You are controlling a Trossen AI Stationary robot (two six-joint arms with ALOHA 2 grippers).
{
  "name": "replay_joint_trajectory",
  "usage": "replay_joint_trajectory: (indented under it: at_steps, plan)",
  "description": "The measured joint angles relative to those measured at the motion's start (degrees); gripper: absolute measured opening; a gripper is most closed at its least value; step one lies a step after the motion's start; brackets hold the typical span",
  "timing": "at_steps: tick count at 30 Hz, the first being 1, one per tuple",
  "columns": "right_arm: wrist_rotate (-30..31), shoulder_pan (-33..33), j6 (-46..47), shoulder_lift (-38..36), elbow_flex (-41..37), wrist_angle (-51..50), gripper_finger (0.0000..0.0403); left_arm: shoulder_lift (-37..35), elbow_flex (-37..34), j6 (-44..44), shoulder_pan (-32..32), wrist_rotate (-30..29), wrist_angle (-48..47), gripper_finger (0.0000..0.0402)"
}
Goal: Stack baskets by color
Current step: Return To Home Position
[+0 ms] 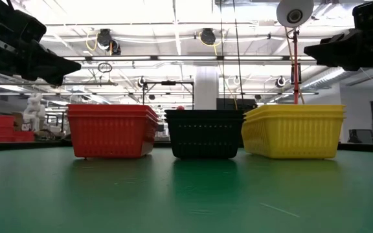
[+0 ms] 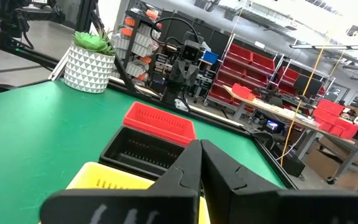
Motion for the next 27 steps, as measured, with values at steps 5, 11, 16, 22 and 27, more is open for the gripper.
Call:
replay_joint_trajectory:
  at_steps: [5, 11, 16, 22, 27]
  plan:
    - [-0.02, 0.0, 0.0, 0.01, 0.0, 0.0, 0.0, 0.08, 0.0, 0.68, 0.01, -0.49, 0.0, 0.0003]
    - [-0.04, 0.0, 0.0, 0.02, 0.0, 0.0, 0.0, 0.08, 0.0, 0.67, 0.01, -0.62, 0.01, 0.0024]
    - [-0.05, 0.0, 0.0, 0.02, 0.0, 0.0, 0.0, 0.08, 0.0, 0.72, 0.0, -0.64, 0.0, 0.0036]
    - [-0.07, 0.0, 0.0, 0.02, 0.0, 0.0, 0.0, 0.08, 0.0, 0.73, 0.01, -0.64, 0.0, 0.0035]
    - [-0.07, 0.0, 0.0, 0.02, 0.0, 0.0, 0.0, 0.08, 0.0, 0.75, -0.01, -0.67, -0.02, 0.0035]
